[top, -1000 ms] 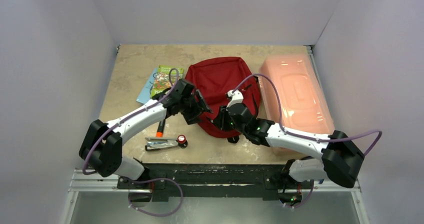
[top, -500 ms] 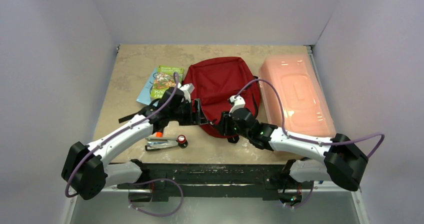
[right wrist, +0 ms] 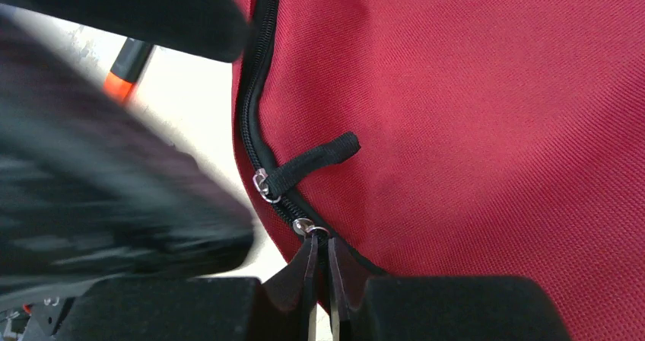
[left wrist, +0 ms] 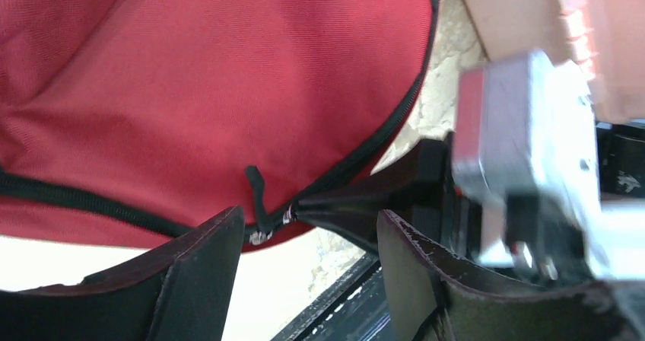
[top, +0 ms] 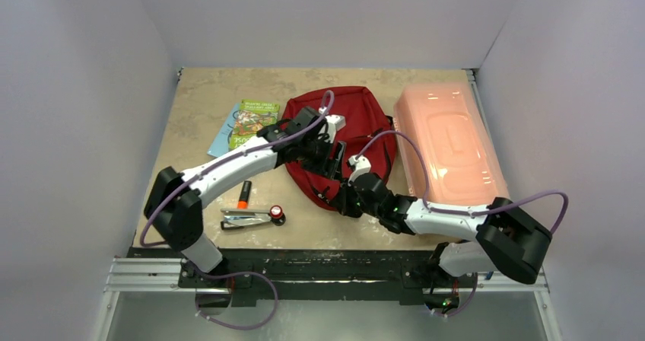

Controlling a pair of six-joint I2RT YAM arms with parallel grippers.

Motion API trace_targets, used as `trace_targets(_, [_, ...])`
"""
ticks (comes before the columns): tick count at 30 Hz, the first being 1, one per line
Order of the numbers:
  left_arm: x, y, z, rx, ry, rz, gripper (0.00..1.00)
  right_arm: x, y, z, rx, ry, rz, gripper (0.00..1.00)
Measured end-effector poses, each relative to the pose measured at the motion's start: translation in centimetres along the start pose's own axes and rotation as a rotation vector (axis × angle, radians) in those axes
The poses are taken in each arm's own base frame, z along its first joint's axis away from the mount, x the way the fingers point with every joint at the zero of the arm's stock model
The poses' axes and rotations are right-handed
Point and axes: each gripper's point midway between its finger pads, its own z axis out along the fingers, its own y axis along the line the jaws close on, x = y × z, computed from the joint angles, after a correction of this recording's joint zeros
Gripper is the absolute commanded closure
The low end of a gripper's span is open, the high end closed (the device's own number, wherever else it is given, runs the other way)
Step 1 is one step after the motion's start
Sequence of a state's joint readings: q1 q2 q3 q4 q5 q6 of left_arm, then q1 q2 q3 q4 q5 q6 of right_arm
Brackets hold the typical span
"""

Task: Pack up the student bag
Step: Unzip the student bag at the center of the board.

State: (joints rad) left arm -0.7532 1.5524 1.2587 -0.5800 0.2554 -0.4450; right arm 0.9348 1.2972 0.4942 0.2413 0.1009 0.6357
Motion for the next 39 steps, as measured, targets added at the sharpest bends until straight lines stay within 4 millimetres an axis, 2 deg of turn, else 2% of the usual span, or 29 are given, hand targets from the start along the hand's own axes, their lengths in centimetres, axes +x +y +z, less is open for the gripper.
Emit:
trace_targets(3, [0.5, 0.6, 2.3, -0.013, 0.087, 0.022, 0.43, 0.3, 0.0, 0.3, -0.01, 0.005, 0.0, 0.96])
trace_targets(5, [1.7, 1.5, 3.9, -0.026, 0.158, 0.02, 0.5, 0.4, 0.1, 0.5, -0.017, 0.004, 0.001, 0.97])
trace_targets(9, [4.0, 3.0, 5.6, -0.066, 0.256, 0.0, 0.54, 0.2, 0.4, 0.6, -0.035, -0.011, 0.003, 0.94])
trace_targets(11, [4.2, 3.2, 5.7, -0.074, 0.262, -0.003, 0.54, 0.2, 0.4, 0.7, -0.038, -0.014, 0.004, 0.9])
trace_targets(14, [4.3, 3.4, 5.9, -0.076, 0.256, -0.001, 0.57, 0.4, 0.3, 0.7, -0.037, -0.011, 0.005, 0.9])
trace_targets(18, [5.7, 4.3, 6.3, -0.099, 0.277, -0.014, 0.64, 0.4, 0.4, 0.8, -0.041, -0.011, 0.004, 0.89])
trace_targets(22, [6.5, 5.0, 6.5, -0.122, 0.288, -0.017, 0.86, 0.6, 0.5, 1.0, -0.049, -0.005, 0.003, 0.88])
trace_targets(25, [6.7, 5.4, 6.5, -0.139, 0.281, -0.016, 0.99, 0.7, 0.5, 1.0, -0.052, -0.001, 0.001, 0.87])
trace_targets(28, [6.7, 5.7, 6.1, -0.148, 0.255, -0.01, 1.0, 0.8, 0.6, 1.0, -0.06, 0.005, -0.007, 0.86])
trace_targets(31, [6.6, 5.5, 5.2, -0.144, 0.216, -0.013, 1.0, 1.1, 0.9, 1.0, -0.08, 0.017, -0.022, 0.77])
trace_targets(33, [6.3, 5.1, 4.7, -0.134, 0.187, -0.016, 1.0, 1.3, 1.1, 1.0, -0.096, 0.027, -0.032, 0.75])
trace_targets(36, [5.9, 4.7, 4.1, -0.117, 0.138, -0.024, 1.0, 1.3, 1.3, 1.0, -0.11, 0.03, -0.051, 0.79])
trace_targets(37, [5.8, 4.6, 3.9, -0.113, 0.127, -0.027, 1.0, 1.3, 1.3, 1.0, -0.112, 0.032, -0.056, 0.83])
trace_targets(39, [5.7, 4.5, 3.7, -0.107, 0.105, -0.034, 1.0, 1.4, 1.3, 1.2, -0.109, 0.038, -0.068, 1.0])
